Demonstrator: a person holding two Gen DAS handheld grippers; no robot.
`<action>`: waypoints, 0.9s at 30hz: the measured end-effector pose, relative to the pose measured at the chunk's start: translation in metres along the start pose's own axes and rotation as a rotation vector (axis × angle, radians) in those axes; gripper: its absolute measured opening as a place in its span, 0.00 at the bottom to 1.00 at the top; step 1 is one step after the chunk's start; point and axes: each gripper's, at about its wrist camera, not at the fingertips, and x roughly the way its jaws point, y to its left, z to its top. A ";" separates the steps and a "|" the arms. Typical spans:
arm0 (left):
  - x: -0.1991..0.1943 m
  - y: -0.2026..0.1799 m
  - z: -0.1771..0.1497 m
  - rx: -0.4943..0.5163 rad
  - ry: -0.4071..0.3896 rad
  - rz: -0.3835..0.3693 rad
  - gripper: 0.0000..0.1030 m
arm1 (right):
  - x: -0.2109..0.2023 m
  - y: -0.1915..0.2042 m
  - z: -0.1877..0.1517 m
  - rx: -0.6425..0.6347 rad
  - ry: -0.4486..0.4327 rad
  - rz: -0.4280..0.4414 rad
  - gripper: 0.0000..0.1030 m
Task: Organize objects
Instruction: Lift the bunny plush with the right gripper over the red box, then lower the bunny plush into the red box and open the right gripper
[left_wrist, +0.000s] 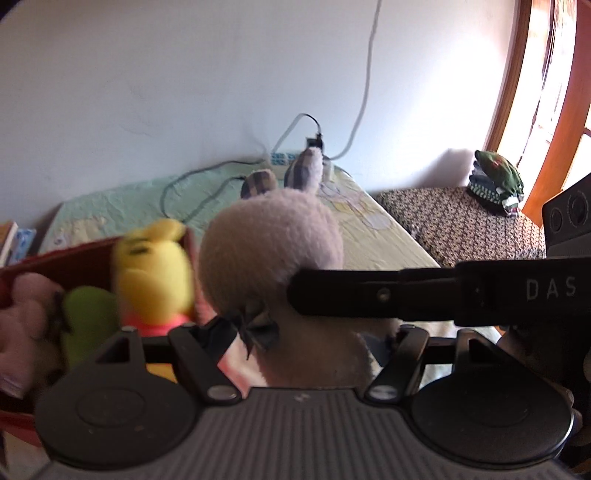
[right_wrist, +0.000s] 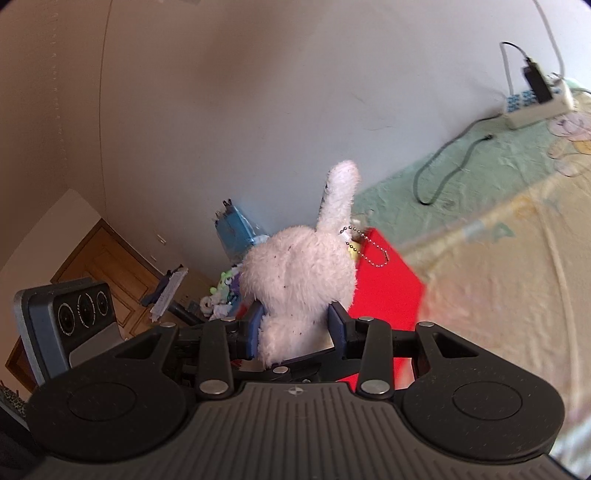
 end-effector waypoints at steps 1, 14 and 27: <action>-0.007 0.011 0.000 -0.003 -0.011 0.003 0.69 | 0.008 0.008 0.000 -0.012 -0.003 0.006 0.39; -0.040 0.136 -0.010 -0.042 -0.028 0.071 0.69 | 0.131 0.069 -0.007 -0.051 0.013 0.026 0.39; 0.000 0.189 -0.026 -0.061 0.097 0.058 0.69 | 0.183 0.064 -0.028 0.027 0.084 -0.097 0.39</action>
